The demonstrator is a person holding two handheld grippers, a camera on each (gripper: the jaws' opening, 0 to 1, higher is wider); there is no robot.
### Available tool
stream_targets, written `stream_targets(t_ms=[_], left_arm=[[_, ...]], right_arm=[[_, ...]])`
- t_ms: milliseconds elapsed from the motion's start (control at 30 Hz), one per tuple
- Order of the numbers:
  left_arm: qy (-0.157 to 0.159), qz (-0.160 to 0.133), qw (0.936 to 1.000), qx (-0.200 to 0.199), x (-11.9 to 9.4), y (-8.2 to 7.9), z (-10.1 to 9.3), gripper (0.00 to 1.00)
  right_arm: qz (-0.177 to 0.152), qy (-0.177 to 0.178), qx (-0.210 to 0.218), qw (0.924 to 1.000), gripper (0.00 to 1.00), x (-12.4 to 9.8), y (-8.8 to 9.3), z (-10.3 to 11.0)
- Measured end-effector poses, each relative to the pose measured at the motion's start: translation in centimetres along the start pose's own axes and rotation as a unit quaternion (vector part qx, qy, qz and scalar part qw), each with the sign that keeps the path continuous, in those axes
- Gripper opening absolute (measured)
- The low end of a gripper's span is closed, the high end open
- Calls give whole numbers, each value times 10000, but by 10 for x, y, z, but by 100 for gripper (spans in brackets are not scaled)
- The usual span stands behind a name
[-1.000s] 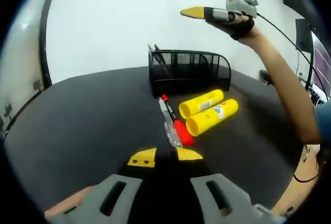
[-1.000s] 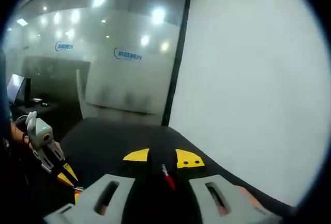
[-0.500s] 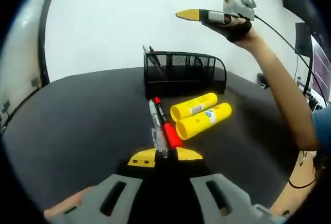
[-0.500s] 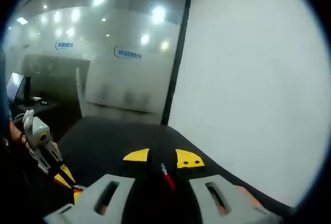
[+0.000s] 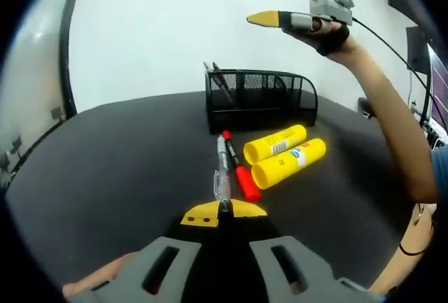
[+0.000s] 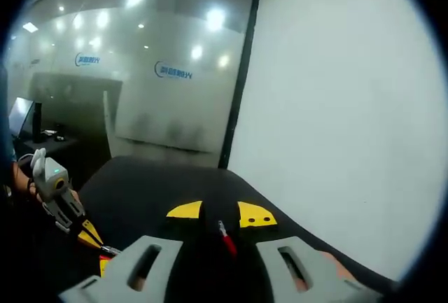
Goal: Pick up pens and glue sticks and place them into the holder.
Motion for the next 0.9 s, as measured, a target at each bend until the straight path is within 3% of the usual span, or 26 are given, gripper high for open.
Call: stream_targets(t_ms=[67,267,633,900], left_arm=[[-174,-41,9998,-48,-5,0,9,0],[-195,-78,9998,-65,-13,2,22,0],[69,-191,9998,31,4,1,-3,12],[-85,-68,9995,294,19,-10,4,13]], right_arm=[[19,-12,-17,10000,14,1,0,0],[71,-35,-79,9999,14,4,2,3],[163,-52,-171,9997,14,6,5,6],[100,-63,-114,9999,14,3,4,7]])
Point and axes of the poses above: the point that each gripper's makers call its tool centre point, and the gripper's own axes: x roughly forward along the fingers, z roughly to its left, y roughly out of its underside, the point moved 4 cm from there along -x, roughly backward along the fingers, and after that the axes turned 11 degrees about y, right-handed, at the moved point
